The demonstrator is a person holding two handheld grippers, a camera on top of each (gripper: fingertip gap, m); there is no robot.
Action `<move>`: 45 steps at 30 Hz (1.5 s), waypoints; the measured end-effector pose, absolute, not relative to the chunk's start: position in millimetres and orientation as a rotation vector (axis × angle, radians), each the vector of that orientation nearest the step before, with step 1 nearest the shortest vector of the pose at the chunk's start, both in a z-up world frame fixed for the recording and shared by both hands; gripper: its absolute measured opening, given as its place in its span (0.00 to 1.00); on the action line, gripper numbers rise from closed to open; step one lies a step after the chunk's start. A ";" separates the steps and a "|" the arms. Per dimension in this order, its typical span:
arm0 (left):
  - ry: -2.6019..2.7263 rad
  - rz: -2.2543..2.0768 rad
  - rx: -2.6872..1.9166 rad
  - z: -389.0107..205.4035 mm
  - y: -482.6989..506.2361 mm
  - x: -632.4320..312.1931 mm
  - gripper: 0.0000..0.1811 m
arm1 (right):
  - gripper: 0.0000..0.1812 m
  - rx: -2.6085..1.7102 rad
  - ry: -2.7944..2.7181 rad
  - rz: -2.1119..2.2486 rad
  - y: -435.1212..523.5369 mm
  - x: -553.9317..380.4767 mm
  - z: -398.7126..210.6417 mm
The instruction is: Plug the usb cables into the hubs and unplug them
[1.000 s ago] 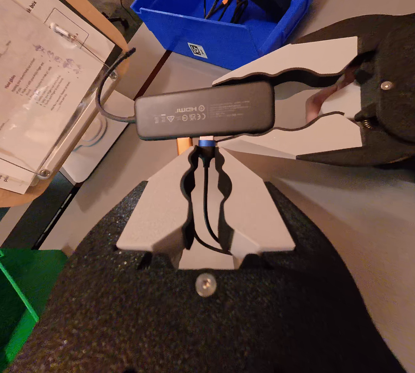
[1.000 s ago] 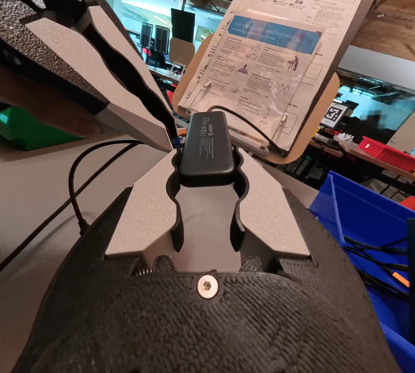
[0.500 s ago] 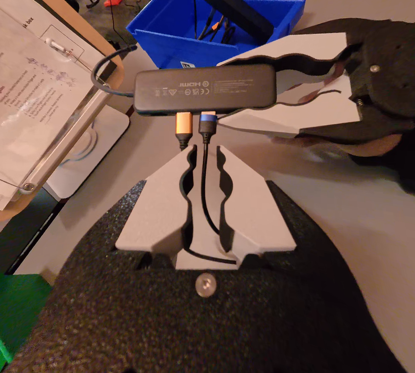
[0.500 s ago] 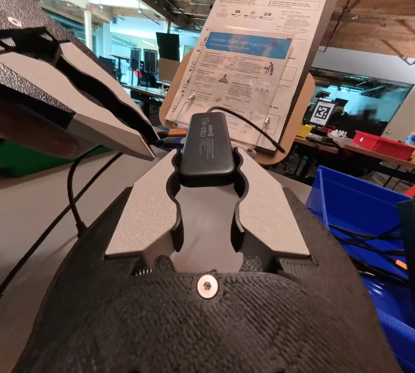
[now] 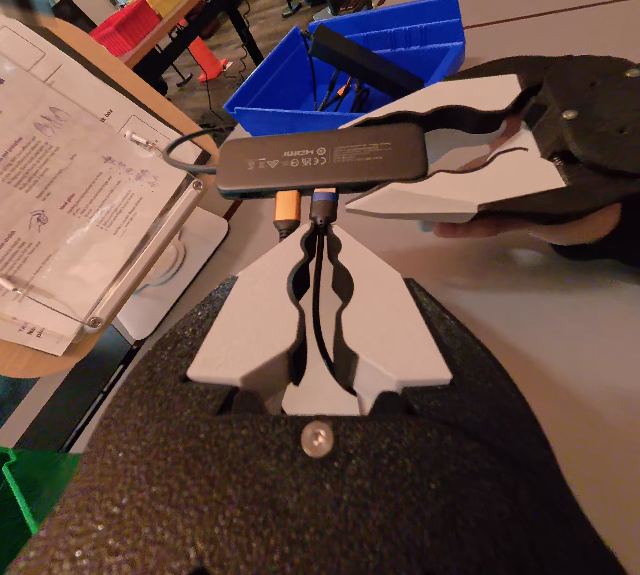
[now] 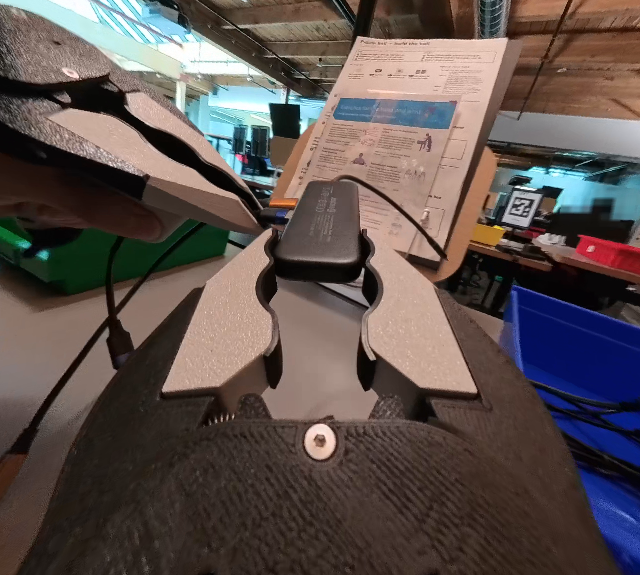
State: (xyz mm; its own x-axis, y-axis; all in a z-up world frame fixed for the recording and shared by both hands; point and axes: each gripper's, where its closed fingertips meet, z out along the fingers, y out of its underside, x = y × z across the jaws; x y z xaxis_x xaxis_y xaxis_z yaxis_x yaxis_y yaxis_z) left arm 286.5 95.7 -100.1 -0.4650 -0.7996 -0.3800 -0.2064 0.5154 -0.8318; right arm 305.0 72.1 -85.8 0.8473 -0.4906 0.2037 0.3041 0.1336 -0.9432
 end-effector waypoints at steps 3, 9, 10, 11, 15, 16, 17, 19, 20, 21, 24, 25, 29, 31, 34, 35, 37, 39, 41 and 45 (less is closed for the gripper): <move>1.933 -0.933 -0.819 -98.3 95.4 287.1 0.02 | 0.25 -1.308 0.174 -0.643 70.5 305.8 -84.4; 1.887 -0.967 -0.801 -94.2 92.4 289.3 0.02 | 0.25 -1.314 0.243 -0.552 68.8 308.7 -84.0; 1.874 -0.999 -0.798 -92.6 90.4 289.4 0.02 | 0.25 -1.315 0.240 -0.546 68.1 308.8 -83.0; 1.863 -1.040 -0.798 -90.2 88.3 289.2 0.02 | 0.25 -1.311 0.221 -0.543 67.4 307.2 -81.6; 1.842 -1.065 -0.790 -85.5 87.1 288.4 0.02 | 0.25 -1.315 0.212 -0.581 65.4 305.9 -78.7; 1.841 -1.056 -0.781 -86.2 87.9 288.8 0.01 | 0.25 -1.328 0.207 -0.608 66.2 306.0 -79.8; 1.839 -1.077 -0.786 -86.5 87.3 289.2 0.02 | 0.25 -1.320 0.210 -0.617 65.8 306.0 -79.3; 1.835 -1.141 -0.797 -85.6 85.0 289.9 0.02 | 0.25 -1.306 0.192 -0.681 63.0 305.9 -75.3; 1.848 -1.147 -0.796 -87.0 84.6 290.0 0.02 | 0.25 -1.296 0.178 -0.724 61.7 305.0 -72.7; 1.876 -1.138 -0.797 -90.2 84.8 289.5 0.02 | 0.25 -1.287 0.166 -0.748 61.5 303.9 -71.6; 1.904 -1.193 -0.782 -83.7 81.8 282.5 0.08 | 0.25 -1.269 0.154 -0.777 58.9 303.1 -67.4; 1.897 -1.232 -0.778 -76.0 81.6 278.2 0.10 | 0.25 -1.261 0.158 -0.781 55.3 304.7 -64.8; 1.814 -1.353 -0.798 -43.6 97.1 266.1 0.13 | 0.25 -1.239 0.152 -0.808 35.9 314.0 -53.8; 1.775 -1.350 -0.822 -36.8 110.9 266.4 0.13 | 0.25 -1.217 0.109 -0.804 27.2 310.5 -40.9; 1.750 -1.294 -0.862 -36.3 130.5 269.0 0.13 | 0.25 -1.227 -0.003 -0.824 17.9 301.3 -18.6; 1.742 -1.281 -0.866 -35.6 135.5 269.3 0.13 | 0.25 -1.233 -0.044 -0.835 14.4 299.0 -9.2; 1.727 -1.269 -0.880 -34.6 143.4 270.1 0.12 | 0.25 -1.270 -0.133 -0.853 8.1 298.9 11.9; 1.730 -1.276 -0.894 -36.1 147.1 270.9 0.12 | 0.25 -1.332 -0.212 -0.896 0.9 308.0 35.7; 1.740 -1.279 -0.906 -39.4 149.0 272.3 0.12 | 0.25 -1.383 -0.261 -0.956 -10.1 326.1 62.6; 1.748 -1.268 -0.917 -44.6 152.5 275.7 0.12 | 0.25 -1.461 -0.339 -1.196 -35.8 379.0 115.9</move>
